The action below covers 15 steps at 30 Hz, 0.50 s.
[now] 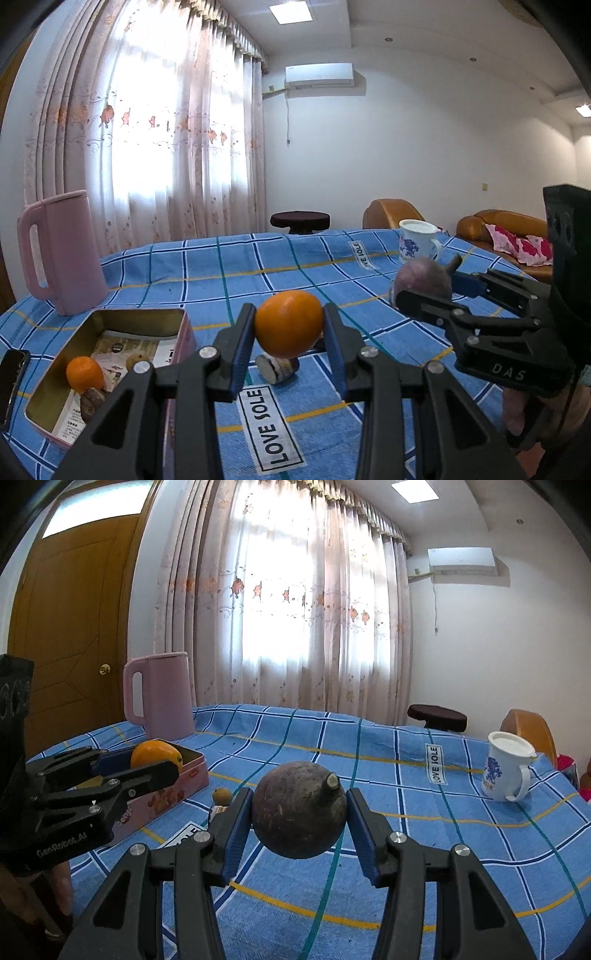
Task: Organize fruits
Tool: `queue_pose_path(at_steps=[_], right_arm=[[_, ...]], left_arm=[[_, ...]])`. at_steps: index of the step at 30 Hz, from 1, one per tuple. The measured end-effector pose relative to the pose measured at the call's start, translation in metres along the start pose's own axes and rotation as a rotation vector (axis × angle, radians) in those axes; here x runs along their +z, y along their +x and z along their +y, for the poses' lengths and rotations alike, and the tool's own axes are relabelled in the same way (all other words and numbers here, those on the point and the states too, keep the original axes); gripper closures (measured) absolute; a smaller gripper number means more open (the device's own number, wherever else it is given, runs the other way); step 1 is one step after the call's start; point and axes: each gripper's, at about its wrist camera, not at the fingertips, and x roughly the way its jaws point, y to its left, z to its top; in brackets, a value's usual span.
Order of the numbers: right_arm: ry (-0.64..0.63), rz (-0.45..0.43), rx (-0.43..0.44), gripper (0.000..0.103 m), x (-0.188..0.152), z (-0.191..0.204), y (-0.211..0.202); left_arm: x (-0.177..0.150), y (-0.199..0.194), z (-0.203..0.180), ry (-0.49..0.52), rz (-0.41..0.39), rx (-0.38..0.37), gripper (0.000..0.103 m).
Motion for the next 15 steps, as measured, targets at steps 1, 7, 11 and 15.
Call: queue_pose_path(at_steps=[1,7,11,15], right_arm=[[-0.004,-0.003,-0.001,0.051,0.000,0.001,0.000],[-0.015,0.012,0.021,0.051,0.002,0.011,0.006],[-0.023,0.022,0.055,0.051,0.007,0.023,0.015],[-0.017,0.033,0.091,0.051,0.015,0.033,0.026]], left_arm=[[0.000,0.000,0.001,-0.002,-0.001,0.001,0.065],[0.001,-0.003,0.008,-0.014,-0.006,0.015,0.065],[0.002,-0.003,0.020,-0.037,-0.002,0.026,0.065],[0.001,-0.004,0.033,-0.059,0.005,0.030,0.065]])
